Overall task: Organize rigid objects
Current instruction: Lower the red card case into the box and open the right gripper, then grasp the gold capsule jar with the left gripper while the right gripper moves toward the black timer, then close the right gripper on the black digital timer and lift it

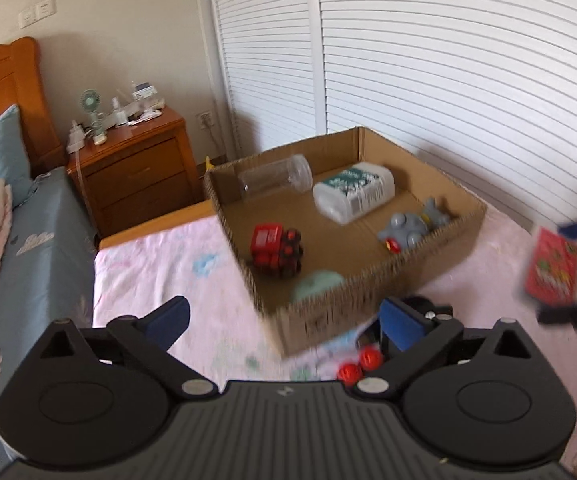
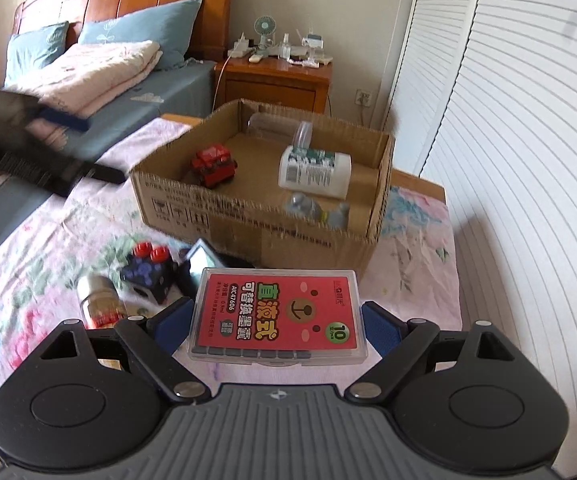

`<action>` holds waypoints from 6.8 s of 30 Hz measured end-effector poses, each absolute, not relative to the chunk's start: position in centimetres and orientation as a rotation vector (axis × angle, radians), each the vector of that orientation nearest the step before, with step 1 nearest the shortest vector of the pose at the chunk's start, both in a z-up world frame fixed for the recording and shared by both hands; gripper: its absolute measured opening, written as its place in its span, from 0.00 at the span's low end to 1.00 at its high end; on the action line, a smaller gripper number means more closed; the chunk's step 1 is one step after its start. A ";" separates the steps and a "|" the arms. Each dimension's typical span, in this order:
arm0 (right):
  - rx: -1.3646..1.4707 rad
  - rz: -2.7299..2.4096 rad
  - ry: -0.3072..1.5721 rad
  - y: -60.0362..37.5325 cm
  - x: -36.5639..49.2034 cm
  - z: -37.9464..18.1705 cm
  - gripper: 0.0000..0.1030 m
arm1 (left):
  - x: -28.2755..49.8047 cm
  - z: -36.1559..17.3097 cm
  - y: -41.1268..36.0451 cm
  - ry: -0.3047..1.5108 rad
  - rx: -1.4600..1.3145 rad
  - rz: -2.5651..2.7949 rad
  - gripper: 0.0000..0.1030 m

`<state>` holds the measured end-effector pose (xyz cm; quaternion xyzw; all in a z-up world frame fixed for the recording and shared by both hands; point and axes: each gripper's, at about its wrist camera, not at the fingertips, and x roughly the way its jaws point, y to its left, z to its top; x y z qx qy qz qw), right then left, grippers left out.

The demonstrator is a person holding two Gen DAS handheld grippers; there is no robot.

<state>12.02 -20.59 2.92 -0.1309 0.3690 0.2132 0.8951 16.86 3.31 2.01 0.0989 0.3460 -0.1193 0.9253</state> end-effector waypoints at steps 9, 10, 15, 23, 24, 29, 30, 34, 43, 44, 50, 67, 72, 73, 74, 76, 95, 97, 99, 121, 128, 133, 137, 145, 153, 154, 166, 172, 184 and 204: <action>-0.245 0.440 0.739 -18.8 14.0 5.0 0.90 | 12.3 0.8 4.8 0.706 0.077 -0.221 0.98; -0.244 0.439 0.736 -18.5 14.3 5.3 0.90 | 12.0 0.6 5.0 0.708 0.061 -0.218 0.98; -0.236 0.438 0.728 -16.7 16.6 6.4 0.90 | 11.2 0.1 5.6 0.706 0.034 -0.216 0.98; -0.236 0.427 0.747 -13.4 21.1 6.5 0.90 | 10.3 0.0 6.6 0.689 0.024 -0.208 0.98; -0.234 0.424 0.756 -13.0 21.8 6.3 0.90 | 10.2 -0.1 6.8 0.688 0.022 -0.207 0.98; -0.234 0.415 0.801 -11.2 24.3 5.1 0.90 | 9.9 -0.4 7.4 0.690 0.012 -0.206 0.98; -0.239 0.412 0.807 -10.9 24.6 4.9 0.90 | 9.9 -0.5 7.6 0.691 0.013 -0.201 0.98; -0.238 0.405 0.824 -10.2 25.8 4.3 0.86 | 9.9 -0.7 8.1 0.696 0.000 -0.198 0.98; -0.242 0.387 0.826 -10.0 26.4 3.9 1.00 | 10.0 -1.2 8.7 0.707 -0.019 -0.190 0.98; -0.239 0.388 0.830 -10.2 26.2 3.9 1.00 | 10.0 -1.2 8.8 0.709 -0.020 -0.189 0.98; -0.241 0.359 0.836 -10.8 24.2 4.1 1.00 | 9.9 -1.4 8.6 0.719 -0.013 -0.178 0.98; -0.164 0.228 0.883 -15.2 16.0 -1.1 1.00 | 9.1 -2.6 6.8 0.777 0.066 -0.231 0.98; -0.142 0.194 0.924 -16.8 14.8 -3.0 1.00 | 8.8 -2.9 5.7 0.796 0.077 -0.296 0.98; -0.133 0.191 0.932 -17.1 14.6 -3.4 1.00 | 8.8 -3.0 5.4 0.800 0.078 -0.309 0.98; -0.126 0.188 0.936 -17.4 14.4 -3.6 1.00 | 8.8 -3.1 5.0 0.803 0.082 -0.322 0.98; -0.116 0.182 0.942 -17.9 14.1 -3.9 1.00 | 8.7 -3.2 4.3 0.805 0.098 -0.342 0.98; -0.060 0.186 0.973 -21.2 13.1 -5.9 1.00 | 9.5 -6.2 -1.9 0.831 0.255 -0.436 0.98; -0.057 0.185 0.974 -21.3 13.1 -5.9 1.00 | 9.9 -6.3 -1.9 0.831 0.245 -0.429 0.98; -0.055 0.187 0.976 -21.3 13.2 -6.0 1.00 | 10.2 -6.3 -1.8 0.820 0.219 -0.422 0.95; -0.069 0.274 0.891 -15.3 16.7 -4.1 1.00 | 11.9 -6.1 6.5 0.812 0.094 -0.126 0.91; -0.067 0.231 0.867 -11.9 19.4 -5.0 1.00 | 11.4 -5.8 7.3 0.794 0.054 -0.146 0.91; -0.067 0.197 0.882 -11.7 19.9 -5.8 1.00 | 11.3 -5.7 7.5 0.793 0.038 -0.153 0.92; -0.058 0.183 0.894 -12.9 19.4 -6.3 1.00 | 11.3 -5.7 7.5 0.794 0.038 -0.153 0.92; -0.058 0.135 0.938 -16.1 18.1 -7.0 1.00 | 11.4 -5.9 7.4 0.799 0.045 -0.149 0.92; -0.013 0.167 0.949 -16.5 17.6 -6.8 1.00 | 11.4 -5.9 7.2 0.801 0.056 -0.142 0.93; -0.019 0.168 0.951 -16.2 17.6 -7.0 1.00 | 11.5 -5.9 7.2 0.803 0.056 -0.140 0.93; -0.106 0.154 0.951 -18.2 14.8 -7.0 1.00 | 11.8 -6.2 7.0 0.810 0.075 -0.141 0.93; -0.110 0.173 0.924 -20.4 12.9 -7.2 1.00 | 11.9 -6.5 7.0 0.819 0.081 -0.141 0.93; -0.119 0.191 0.918 -19.2 12.8 -7.2 1.00 | 12.2 -6.9 6.8 0.829 0.100 -0.133 0.93; -0.121 0.190 0.907 -18.9 12.5 -6.3 0.73 | 12.9 -6.5 6.7 0.841 0.100 -0.146 0.91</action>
